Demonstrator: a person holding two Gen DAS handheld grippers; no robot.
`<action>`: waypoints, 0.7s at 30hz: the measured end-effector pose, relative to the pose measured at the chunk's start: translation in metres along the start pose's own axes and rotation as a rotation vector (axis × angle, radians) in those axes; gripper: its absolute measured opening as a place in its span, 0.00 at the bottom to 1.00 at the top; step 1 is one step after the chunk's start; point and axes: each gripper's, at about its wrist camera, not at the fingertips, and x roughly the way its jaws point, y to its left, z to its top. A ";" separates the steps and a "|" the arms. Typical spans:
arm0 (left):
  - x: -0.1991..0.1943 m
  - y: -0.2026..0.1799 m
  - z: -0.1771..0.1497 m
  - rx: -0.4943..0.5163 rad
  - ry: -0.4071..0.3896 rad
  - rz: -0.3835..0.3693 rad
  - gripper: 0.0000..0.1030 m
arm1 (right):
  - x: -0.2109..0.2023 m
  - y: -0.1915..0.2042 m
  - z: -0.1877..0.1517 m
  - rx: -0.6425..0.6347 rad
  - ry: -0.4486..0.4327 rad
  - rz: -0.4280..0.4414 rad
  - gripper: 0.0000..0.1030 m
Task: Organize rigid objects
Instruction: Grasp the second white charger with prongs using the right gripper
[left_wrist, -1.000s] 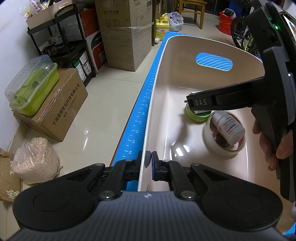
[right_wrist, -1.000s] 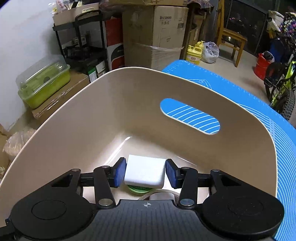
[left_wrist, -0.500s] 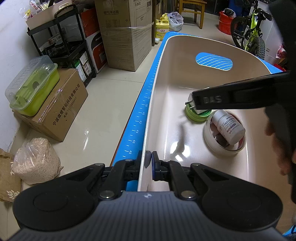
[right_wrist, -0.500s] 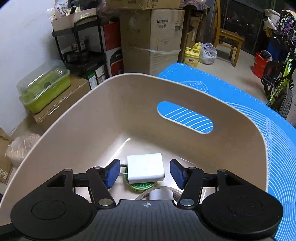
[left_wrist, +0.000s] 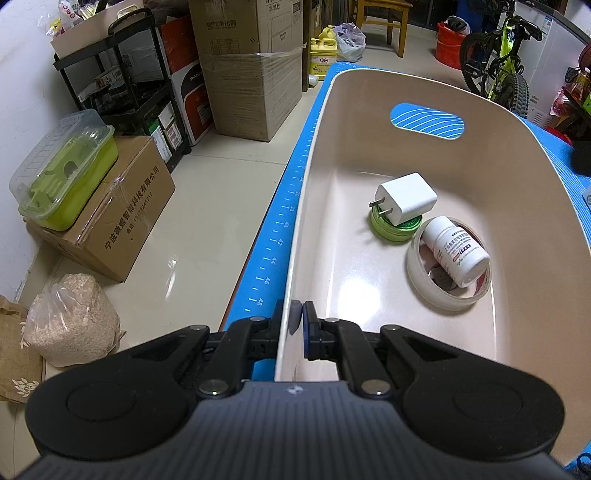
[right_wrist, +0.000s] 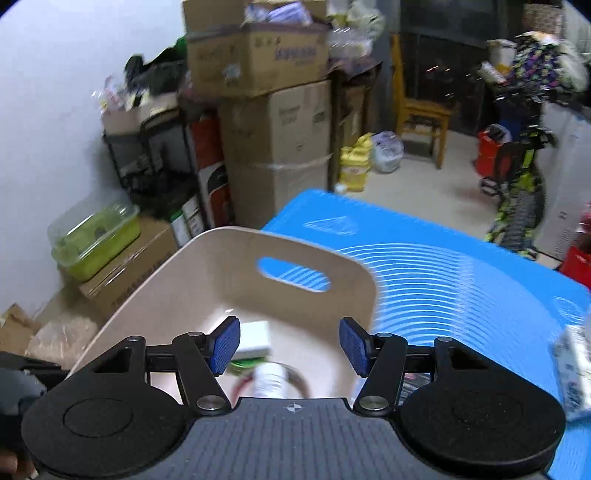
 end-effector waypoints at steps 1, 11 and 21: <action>0.000 0.000 0.000 0.000 0.001 0.000 0.09 | -0.008 -0.009 -0.004 0.008 -0.002 -0.016 0.66; 0.000 0.001 0.001 0.003 0.000 0.004 0.10 | -0.031 -0.069 -0.081 0.067 0.165 -0.178 0.66; -0.001 0.001 0.000 0.006 0.000 0.006 0.10 | -0.030 -0.055 -0.140 0.042 0.268 -0.125 0.66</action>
